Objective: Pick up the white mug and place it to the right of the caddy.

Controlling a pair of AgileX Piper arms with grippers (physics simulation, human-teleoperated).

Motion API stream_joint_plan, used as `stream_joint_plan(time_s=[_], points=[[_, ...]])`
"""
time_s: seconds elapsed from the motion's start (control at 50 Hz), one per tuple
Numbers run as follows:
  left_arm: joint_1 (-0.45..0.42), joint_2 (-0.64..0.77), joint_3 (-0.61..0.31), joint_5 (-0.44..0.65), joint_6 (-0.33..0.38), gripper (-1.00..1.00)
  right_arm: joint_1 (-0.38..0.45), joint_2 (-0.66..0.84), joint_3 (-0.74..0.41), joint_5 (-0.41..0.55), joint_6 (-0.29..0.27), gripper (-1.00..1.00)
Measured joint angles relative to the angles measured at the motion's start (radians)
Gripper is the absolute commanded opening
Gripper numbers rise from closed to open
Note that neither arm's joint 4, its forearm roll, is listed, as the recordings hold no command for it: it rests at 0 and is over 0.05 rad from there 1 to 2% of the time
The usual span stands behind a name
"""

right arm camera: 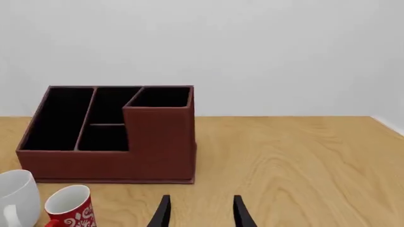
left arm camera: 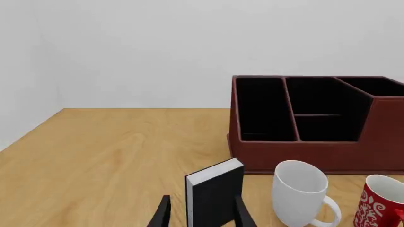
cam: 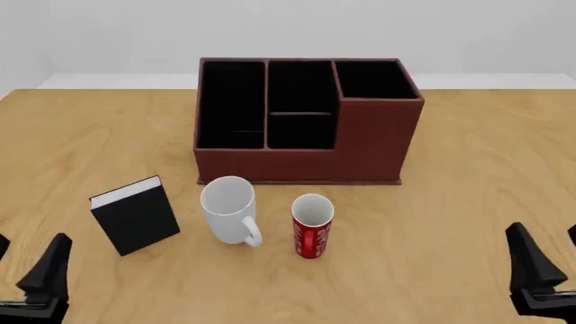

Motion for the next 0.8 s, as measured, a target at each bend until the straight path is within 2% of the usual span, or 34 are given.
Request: stream_joint_plan(time_s=[0.16, 0.28, 0.48, 0.68, 0.8], points=[[0.0, 0.0, 0.0, 0.0, 0.0, 1.0, -0.022, 0.096, 0.018, -0.08, 0.002, 1.0], [0.0, 0.0, 0.0, 0.0, 0.0, 1.0, -0.025, 0.128, 0.024, -0.106, -0.001, 1.0], [0.0, 0.0, 0.0, 0.0, 0.0, 1.0, -0.031, 0.118, 0.029, -0.093, -0.002, 1.0], [0.0, 0.0, 0.0, 0.0, 0.0, 1.0, -0.031, 0.054, 0.031, -0.03, 0.003, 1.0], [0.0, 0.0, 0.0, 0.0, 0.0, 1.0, -0.025, 0.061, 0.031, -0.039, 0.003, 1.0]])
